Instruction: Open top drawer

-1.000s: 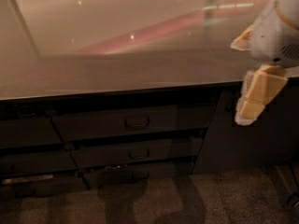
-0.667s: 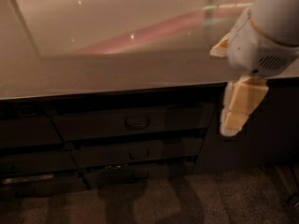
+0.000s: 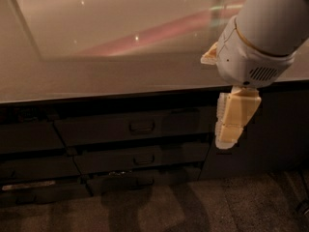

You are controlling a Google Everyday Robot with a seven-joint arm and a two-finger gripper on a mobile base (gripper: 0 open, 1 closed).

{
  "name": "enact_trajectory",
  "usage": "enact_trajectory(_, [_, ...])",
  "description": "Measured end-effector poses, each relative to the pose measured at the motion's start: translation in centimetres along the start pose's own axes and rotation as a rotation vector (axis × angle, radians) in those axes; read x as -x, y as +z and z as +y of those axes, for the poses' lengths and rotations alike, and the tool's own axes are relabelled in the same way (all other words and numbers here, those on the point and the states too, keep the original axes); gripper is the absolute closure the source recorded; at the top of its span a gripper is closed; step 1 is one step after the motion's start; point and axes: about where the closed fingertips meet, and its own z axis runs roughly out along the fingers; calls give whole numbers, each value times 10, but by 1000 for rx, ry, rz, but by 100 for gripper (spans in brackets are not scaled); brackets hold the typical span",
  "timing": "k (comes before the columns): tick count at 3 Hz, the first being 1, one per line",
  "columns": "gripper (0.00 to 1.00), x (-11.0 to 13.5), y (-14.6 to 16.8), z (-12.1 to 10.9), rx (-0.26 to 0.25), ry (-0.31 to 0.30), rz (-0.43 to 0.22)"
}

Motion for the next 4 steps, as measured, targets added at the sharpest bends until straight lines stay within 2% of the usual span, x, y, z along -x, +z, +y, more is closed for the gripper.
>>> enact_trajectory(1, [0, 1, 1, -2, 21, -23, -105])
enact_trajectory(2, [0, -4, 6, -6, 70, -73, -299])
enact_trajectory(3, [0, 0, 7, -5, 114, -105, -436])
enact_trajectory(4, [0, 5, 7, -6, 113, -108, -447])
